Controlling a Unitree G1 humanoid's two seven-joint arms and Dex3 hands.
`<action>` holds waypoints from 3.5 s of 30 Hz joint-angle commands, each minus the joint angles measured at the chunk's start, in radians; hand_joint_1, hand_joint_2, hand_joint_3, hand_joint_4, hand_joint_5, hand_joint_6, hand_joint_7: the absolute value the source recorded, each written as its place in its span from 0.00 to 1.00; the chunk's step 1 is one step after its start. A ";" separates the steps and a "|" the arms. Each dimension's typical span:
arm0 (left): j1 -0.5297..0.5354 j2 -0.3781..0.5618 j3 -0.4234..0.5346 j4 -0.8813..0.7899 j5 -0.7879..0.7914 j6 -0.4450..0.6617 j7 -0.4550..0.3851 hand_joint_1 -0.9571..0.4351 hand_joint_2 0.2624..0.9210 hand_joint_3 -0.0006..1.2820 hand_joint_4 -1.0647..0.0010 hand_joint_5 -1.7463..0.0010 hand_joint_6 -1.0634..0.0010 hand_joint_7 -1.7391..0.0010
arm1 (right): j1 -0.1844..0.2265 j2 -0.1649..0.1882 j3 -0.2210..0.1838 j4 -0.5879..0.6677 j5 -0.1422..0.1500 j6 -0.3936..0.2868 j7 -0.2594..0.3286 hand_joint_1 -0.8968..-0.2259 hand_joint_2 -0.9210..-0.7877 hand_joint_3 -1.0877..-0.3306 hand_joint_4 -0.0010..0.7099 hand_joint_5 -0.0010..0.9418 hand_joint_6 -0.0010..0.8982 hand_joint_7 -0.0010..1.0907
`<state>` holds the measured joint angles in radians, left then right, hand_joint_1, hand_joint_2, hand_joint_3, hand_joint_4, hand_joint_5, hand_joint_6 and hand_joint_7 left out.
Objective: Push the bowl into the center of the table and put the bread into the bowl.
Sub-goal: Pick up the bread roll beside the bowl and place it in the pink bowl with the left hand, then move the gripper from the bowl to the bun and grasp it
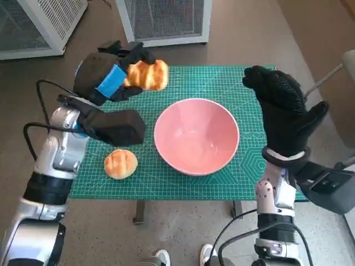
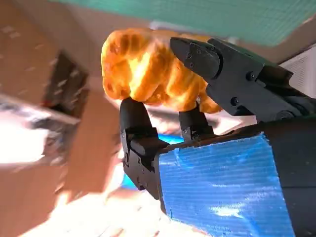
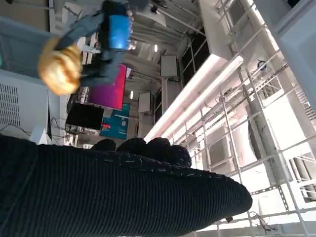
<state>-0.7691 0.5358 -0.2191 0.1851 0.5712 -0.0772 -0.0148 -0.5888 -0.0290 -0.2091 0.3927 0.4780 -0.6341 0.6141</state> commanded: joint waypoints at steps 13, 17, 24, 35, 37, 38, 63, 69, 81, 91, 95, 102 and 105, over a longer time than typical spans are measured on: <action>0.079 -0.096 -0.058 -0.140 -0.019 -0.127 -0.096 0.69 1.00 0.11 0.46 0.26 0.46 0.30 | 0.041 -0.017 0.001 -0.019 0.011 0.043 0.017 0.73 0.00 0.81 0.50 0.00 0.20 0.49; 0.090 -0.116 -0.069 -0.104 -0.049 -0.158 -0.131 0.69 1.00 0.16 0.52 0.22 0.53 0.26 | 0.047 -0.018 0.000 -0.023 0.010 0.044 0.016 0.72 0.00 0.81 0.50 0.00 0.20 0.49; 0.108 -0.127 -0.093 -0.103 -0.103 -0.084 -0.297 0.55 0.91 0.03 0.82 0.90 0.79 0.79 | 0.053 -0.026 -0.005 -0.027 0.013 0.049 0.016 0.72 0.00 0.82 0.50 0.00 0.19 0.49; 0.106 -0.110 -0.087 -0.147 -0.130 0.028 -0.472 0.39 0.87 0.00 1.00 1.00 0.93 0.89 | 0.061 -0.025 -0.002 -0.042 -0.001 0.050 -0.004 0.73 0.00 0.82 0.50 0.00 0.19 0.49; 0.110 -0.108 -0.084 -0.153 -0.128 0.033 -0.476 0.39 0.87 0.00 1.00 1.00 0.94 0.89 | 0.061 -0.025 -0.002 -0.043 -0.002 0.050 -0.007 0.73 0.00 0.81 0.50 0.00 0.19 0.49; 0.112 -0.108 -0.083 -0.156 -0.129 0.035 -0.479 0.38 0.86 0.00 1.00 1.00 0.94 0.89 | 0.061 -0.024 -0.001 -0.043 -0.003 0.049 -0.008 0.73 0.00 0.81 0.50 0.00 0.19 0.49; 0.274 0.093 0.196 -0.522 -0.301 0.214 -0.643 0.45 0.83 0.00 1.00 1.00 0.92 0.91 | 0.084 -0.004 0.027 -0.086 -0.005 0.062 -0.024 0.71 0.00 0.82 0.51 0.00 0.20 0.51; 0.341 0.167 0.276 -0.632 -0.324 0.295 -0.679 0.49 0.82 0.00 1.00 1.00 0.91 0.91 | 0.088 0.000 0.028 -0.095 -0.002 0.067 -0.023 0.70 0.00 0.82 0.52 0.01 0.20 0.52; 0.493 0.240 0.343 -0.702 -0.310 0.312 -0.672 0.53 0.75 0.00 1.00 1.00 0.91 0.91 | 0.083 0.009 0.033 -0.086 -0.001 0.067 -0.019 0.70 0.00 0.82 0.52 0.01 0.19 0.52; 0.551 0.251 0.310 -0.653 -0.276 0.269 -0.652 0.50 0.76 0.00 1.00 1.00 0.88 0.94 | 0.079 0.006 0.031 -0.075 0.008 0.068 -0.008 0.70 0.00 0.82 0.52 0.00 0.18 0.53; 0.562 0.248 0.290 -0.626 -0.261 0.254 -0.640 0.50 0.76 0.00 1.00 1.00 0.87 0.95 | 0.077 0.005 0.031 -0.071 0.010 0.069 -0.005 0.70 0.00 0.82 0.52 0.00 0.18 0.53; 0.563 0.229 0.235 -0.544 -0.225 0.227 -0.605 0.49 0.78 0.00 1.00 1.00 0.86 0.96 | 0.076 0.001 0.031 -0.072 0.013 0.075 -0.001 0.71 0.00 0.82 0.52 0.00 0.18 0.53; 0.554 0.222 0.205 -0.499 -0.212 0.223 -0.596 0.49 0.78 0.01 1.00 1.00 0.85 0.96 | 0.077 -0.002 0.031 -0.077 0.016 0.080 0.000 0.71 0.00 0.82 0.52 0.00 0.18 0.53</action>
<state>-0.2142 0.7707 0.0161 -0.3539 0.3430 0.1559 -0.6251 -0.5282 -0.0251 -0.1776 0.3099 0.4876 -0.5700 0.6073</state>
